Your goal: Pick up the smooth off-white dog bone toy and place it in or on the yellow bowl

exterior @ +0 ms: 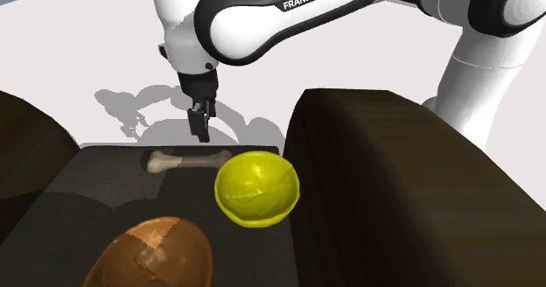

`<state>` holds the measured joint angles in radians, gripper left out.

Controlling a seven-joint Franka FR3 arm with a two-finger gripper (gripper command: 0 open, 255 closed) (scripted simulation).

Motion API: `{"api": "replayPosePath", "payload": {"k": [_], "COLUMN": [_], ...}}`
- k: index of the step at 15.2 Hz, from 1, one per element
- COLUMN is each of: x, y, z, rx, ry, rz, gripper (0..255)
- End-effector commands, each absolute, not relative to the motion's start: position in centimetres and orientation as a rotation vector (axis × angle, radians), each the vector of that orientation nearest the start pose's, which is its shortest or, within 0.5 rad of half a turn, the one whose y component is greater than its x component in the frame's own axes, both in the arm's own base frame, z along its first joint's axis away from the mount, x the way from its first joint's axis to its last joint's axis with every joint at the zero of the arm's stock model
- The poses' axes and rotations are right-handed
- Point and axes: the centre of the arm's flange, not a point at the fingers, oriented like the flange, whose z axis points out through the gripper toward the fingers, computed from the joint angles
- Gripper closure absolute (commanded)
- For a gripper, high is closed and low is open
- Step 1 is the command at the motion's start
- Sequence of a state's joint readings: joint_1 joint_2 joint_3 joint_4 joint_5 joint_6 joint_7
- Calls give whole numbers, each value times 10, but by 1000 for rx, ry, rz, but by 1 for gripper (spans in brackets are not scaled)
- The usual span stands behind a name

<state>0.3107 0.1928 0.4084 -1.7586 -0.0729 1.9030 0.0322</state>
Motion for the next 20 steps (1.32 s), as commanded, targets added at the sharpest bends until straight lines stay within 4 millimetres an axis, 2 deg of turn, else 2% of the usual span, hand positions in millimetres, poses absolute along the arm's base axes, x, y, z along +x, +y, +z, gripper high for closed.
{"api": "replayPosePath", "payload": {"k": [1,4,5,12,20], "x": [473,474,474,472,472], "y": [416,453,456,456,456], "z": [449,436,435,395,395], "rx": [-2928,-2893,-2889,-2889,-2889], "ry": [-1130,-1191,-1198,-1198,-1198], "rz": [62,80,82,82,82], "gripper": [0,0,0,0,0]}}
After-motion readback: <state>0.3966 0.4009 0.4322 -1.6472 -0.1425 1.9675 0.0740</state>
